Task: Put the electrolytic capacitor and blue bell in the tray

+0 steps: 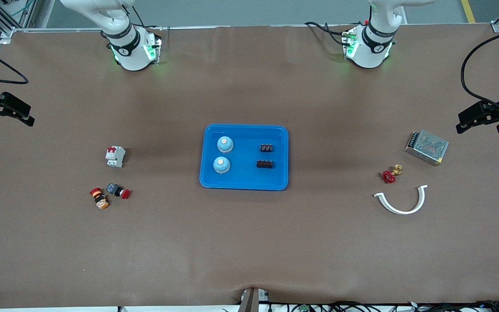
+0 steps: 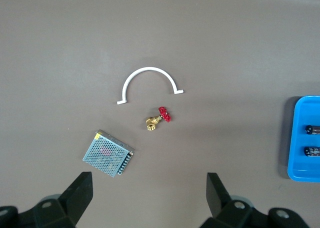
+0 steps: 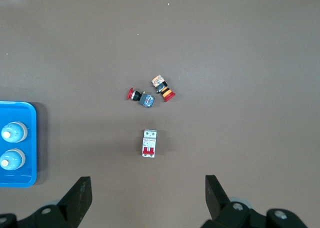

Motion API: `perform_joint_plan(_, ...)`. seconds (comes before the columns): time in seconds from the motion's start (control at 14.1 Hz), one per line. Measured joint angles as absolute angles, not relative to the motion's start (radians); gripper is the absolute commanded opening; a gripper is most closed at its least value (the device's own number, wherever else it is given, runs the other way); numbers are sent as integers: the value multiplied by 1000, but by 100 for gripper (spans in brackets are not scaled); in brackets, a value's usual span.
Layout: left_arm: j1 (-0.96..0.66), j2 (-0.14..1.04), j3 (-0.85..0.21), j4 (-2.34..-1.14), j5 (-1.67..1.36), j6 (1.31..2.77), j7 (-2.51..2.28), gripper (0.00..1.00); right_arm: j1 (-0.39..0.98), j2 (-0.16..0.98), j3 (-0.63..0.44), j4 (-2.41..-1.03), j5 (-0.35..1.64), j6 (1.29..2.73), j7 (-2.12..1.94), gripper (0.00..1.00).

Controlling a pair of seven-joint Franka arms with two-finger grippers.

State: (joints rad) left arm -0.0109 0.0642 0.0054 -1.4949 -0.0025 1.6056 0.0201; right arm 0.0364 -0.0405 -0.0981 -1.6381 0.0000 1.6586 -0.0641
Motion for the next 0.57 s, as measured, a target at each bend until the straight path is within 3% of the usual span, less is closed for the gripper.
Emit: perform_joint_plan(0.57,-129,47,114,-1495,-3,1606,19,100,36,-41,-97,-1638,0,1659,-65,100)
